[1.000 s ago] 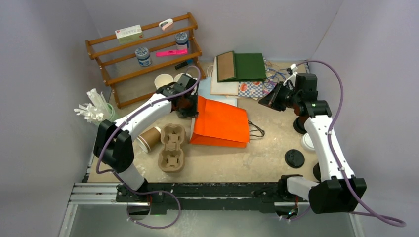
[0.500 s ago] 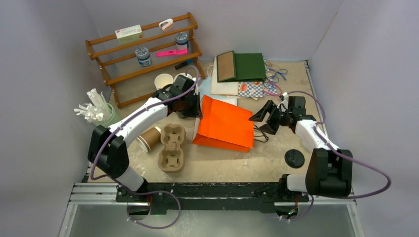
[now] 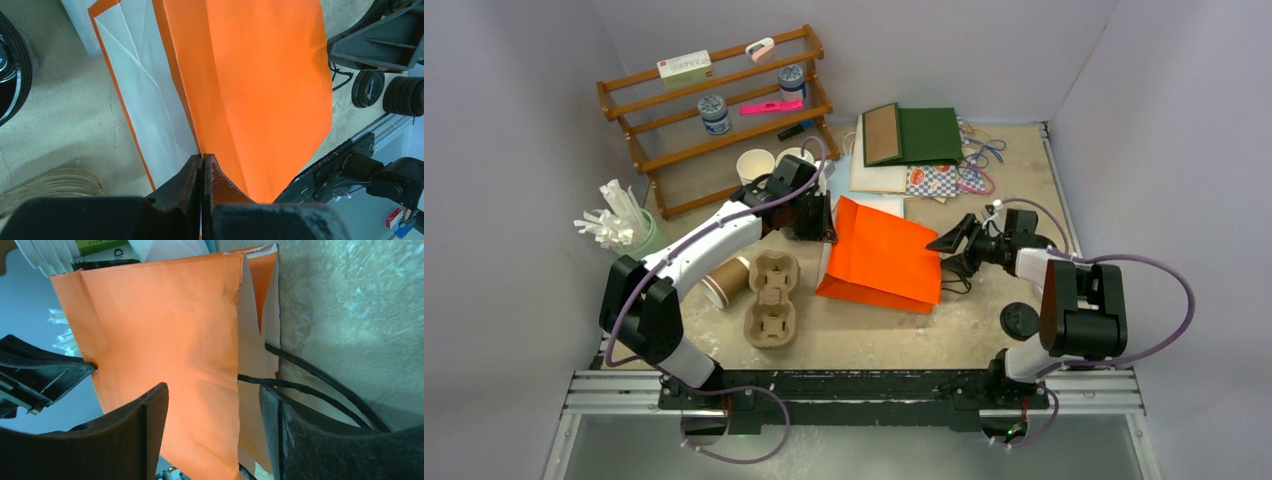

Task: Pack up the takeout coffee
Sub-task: Adjust the takeout bag at the center of the board.

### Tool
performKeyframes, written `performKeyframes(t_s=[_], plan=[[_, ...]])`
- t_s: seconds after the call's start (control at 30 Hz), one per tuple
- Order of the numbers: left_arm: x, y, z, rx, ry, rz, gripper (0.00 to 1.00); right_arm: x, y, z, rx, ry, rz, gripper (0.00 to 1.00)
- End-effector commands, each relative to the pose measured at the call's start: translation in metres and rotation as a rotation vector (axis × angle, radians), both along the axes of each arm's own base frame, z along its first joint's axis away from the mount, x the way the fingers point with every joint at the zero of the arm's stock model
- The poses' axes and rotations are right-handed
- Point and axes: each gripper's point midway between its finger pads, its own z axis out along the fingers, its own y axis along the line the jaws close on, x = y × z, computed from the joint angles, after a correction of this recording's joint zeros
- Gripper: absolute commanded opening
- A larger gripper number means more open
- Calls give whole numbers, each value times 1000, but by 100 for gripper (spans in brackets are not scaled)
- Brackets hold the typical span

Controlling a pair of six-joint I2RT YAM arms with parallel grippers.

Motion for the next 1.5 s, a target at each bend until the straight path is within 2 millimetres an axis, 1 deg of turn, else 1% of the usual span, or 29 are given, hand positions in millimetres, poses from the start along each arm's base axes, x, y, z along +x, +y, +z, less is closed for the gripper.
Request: performKeyframes(t_s=[0.0,0.07,0.13,0.17,0.23,0.33,0.37,0.4,0.5,0.6,0.67,0.73,0.83,0.93,0.97,1.03,1.1,1.13,1.17,1.2,1.3,1.4,1.47], plan=[[3,-6,22,-65,-55,-17,0,7,10,22,118,-105,28,65],[4,-7,21,-60,-54,-20,0,6,13,28,155,-117,32,56],[5,-8,21,-56,-52,-27,0,7,15,33,177,-121,31,52],[6,-8,21,-55,-52,-29,0,5,16,36,192,-123,36,48],[7,-8,22,-52,-56,-30,0,4,17,44,209,-128,38,32],[10,-5,20,-33,-60,-15,0,6,16,58,192,-142,30,5],[10,-1,17,-14,-53,-1,0,7,15,65,181,-151,27,0],[11,4,12,14,-44,22,0,9,13,71,166,-157,23,0],[14,20,-1,59,-11,75,0,17,8,99,113,-209,-2,0],[16,28,-9,63,1,100,5,23,3,131,70,-266,-36,0],[18,29,-11,54,1,105,9,30,-1,153,36,-313,-48,0],[17,26,-12,33,-1,95,15,33,-2,166,19,-328,-64,0],[18,21,-17,10,2,74,23,33,5,190,43,-379,-60,0],[19,11,-24,-19,20,29,27,33,8,215,39,-419,-84,0],[18,8,-24,-27,29,13,27,33,9,220,25,-413,-96,0],[20,4,-17,-41,19,-8,29,31,10,232,-27,-398,-116,0],[21,4,-2,-57,-19,-12,33,29,5,236,-155,-354,-146,0],[20,4,6,-64,-39,-11,37,25,6,235,-220,-316,-152,0],[19,5,15,-74,-60,-12,40,16,4,232,-280,-252,-153,0],[16,7,22,-83,-71,-9,42,10,4,233,-322,-218,-149,0],[4,7,31,-147,-83,9,45,-4,-7,233,-446,-130,-153,0],[-7,9,37,-209,-94,45,45,-22,-27,234,-578,-73,-159,0],[-14,13,43,-212,-107,50,46,-34,-38,233,-649,-40,-153,0]])
